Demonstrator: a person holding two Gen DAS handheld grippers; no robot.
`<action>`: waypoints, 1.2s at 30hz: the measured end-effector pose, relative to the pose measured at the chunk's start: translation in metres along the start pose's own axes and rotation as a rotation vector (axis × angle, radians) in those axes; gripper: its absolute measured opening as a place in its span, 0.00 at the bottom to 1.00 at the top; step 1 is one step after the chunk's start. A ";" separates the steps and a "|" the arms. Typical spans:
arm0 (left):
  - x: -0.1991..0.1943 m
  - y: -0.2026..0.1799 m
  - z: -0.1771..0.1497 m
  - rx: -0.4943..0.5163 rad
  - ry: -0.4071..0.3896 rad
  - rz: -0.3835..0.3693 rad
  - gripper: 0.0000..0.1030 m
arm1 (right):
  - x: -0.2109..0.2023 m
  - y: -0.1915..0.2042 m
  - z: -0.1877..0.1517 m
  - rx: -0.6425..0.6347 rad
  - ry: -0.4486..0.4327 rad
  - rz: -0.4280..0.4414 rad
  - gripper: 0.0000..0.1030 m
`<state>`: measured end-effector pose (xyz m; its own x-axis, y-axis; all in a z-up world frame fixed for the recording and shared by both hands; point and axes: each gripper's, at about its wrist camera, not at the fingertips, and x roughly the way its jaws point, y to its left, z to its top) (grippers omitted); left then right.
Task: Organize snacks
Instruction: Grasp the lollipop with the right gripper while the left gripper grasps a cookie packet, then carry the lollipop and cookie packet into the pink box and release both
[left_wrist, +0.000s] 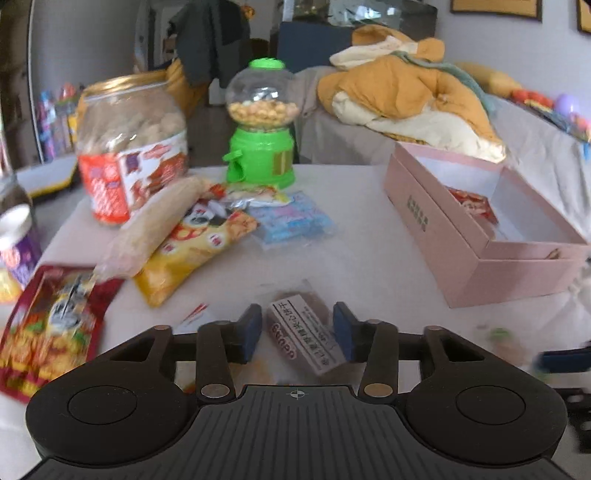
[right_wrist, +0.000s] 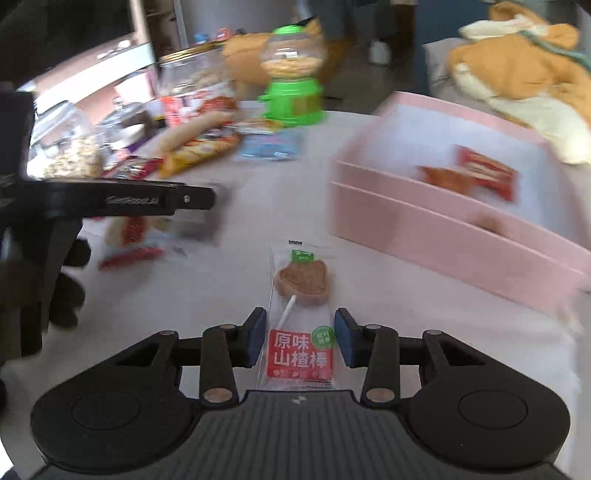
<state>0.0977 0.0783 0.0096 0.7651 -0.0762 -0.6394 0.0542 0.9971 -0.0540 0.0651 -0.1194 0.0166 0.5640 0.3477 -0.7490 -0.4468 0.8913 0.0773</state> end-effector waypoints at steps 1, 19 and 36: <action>0.003 -0.004 0.001 0.014 0.012 0.006 0.53 | -0.005 -0.007 -0.006 0.004 -0.007 -0.019 0.40; -0.047 -0.070 -0.042 0.267 0.084 -0.198 0.53 | -0.011 -0.032 -0.030 0.084 -0.132 -0.119 0.63; -0.052 -0.076 -0.042 0.214 0.116 -0.131 0.41 | -0.054 -0.042 -0.030 0.119 -0.122 -0.075 0.35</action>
<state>0.0269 0.0064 0.0151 0.6648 -0.1929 -0.7217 0.2919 0.9564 0.0133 0.0329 -0.1848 0.0345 0.6758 0.3053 -0.6709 -0.3190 0.9417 0.1072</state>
